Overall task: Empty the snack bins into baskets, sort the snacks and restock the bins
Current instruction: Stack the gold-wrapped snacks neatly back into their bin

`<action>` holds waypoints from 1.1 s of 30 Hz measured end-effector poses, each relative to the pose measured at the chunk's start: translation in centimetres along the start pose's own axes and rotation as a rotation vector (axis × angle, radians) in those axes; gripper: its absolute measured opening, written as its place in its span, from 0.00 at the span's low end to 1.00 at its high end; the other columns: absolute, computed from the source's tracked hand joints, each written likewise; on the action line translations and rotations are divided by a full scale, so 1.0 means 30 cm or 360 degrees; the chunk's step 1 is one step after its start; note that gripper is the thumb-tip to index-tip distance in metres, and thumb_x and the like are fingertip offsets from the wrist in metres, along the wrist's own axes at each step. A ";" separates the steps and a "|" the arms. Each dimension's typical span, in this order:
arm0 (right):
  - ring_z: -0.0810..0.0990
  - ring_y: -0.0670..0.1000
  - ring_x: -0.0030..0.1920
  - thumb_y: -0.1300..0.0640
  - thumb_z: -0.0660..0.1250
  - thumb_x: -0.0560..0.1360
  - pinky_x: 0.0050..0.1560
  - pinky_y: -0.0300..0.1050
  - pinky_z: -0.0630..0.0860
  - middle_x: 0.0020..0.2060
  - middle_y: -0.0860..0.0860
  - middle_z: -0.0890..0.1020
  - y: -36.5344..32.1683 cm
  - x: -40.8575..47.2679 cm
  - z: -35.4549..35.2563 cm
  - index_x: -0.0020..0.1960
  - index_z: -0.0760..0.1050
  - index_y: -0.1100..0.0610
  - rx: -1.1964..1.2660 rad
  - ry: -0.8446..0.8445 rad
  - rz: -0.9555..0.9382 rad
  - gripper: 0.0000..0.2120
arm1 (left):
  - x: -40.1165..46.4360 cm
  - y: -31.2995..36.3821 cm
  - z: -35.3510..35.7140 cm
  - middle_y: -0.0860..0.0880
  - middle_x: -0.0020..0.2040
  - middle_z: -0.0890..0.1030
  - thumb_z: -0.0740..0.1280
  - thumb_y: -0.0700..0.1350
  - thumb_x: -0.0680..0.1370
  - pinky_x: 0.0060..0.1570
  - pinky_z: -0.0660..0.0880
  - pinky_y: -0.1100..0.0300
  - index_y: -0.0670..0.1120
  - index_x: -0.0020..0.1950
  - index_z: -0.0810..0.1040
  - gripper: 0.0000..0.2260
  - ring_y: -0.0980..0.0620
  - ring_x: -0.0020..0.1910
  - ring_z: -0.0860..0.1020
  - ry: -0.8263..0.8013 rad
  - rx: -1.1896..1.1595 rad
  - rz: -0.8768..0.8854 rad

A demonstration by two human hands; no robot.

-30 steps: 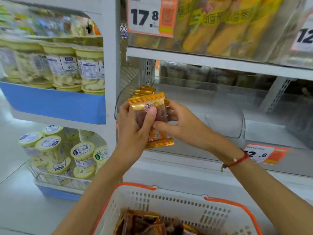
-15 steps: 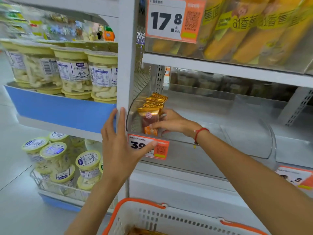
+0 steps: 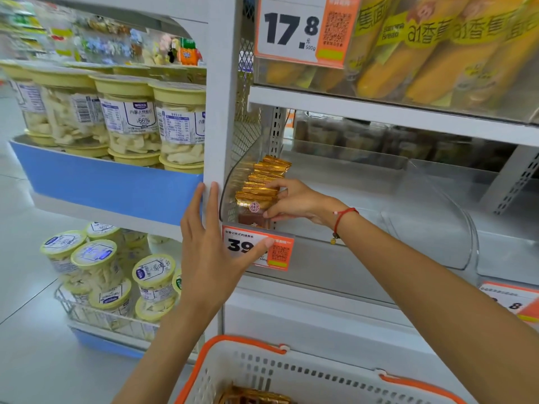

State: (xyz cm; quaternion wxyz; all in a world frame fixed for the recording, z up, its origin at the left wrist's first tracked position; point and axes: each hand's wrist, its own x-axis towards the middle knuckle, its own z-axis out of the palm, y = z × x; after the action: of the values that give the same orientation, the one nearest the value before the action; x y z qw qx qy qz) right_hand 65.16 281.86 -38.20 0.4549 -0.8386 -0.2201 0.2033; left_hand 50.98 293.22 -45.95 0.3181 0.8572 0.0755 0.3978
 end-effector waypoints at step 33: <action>0.77 0.54 0.49 0.39 0.54 0.80 0.41 0.46 0.72 0.46 0.52 0.76 1.020 -0.814 0.551 0.58 0.73 0.51 -0.0909 -0.0724 0.0532 0.18 | -0.875 -0.213 0.153 0.54 0.76 0.61 0.60 0.49 0.82 0.72 0.61 0.56 0.55 0.76 0.63 0.22 0.52 0.75 0.60 -0.1860 0.0546 -0.0409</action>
State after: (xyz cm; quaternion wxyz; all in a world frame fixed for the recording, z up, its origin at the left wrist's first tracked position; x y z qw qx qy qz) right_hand 41.81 264.50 -69.18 0.1039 -0.8892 -0.2233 0.3856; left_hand 37.47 285.99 -68.67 0.2101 0.9562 0.0543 -0.1963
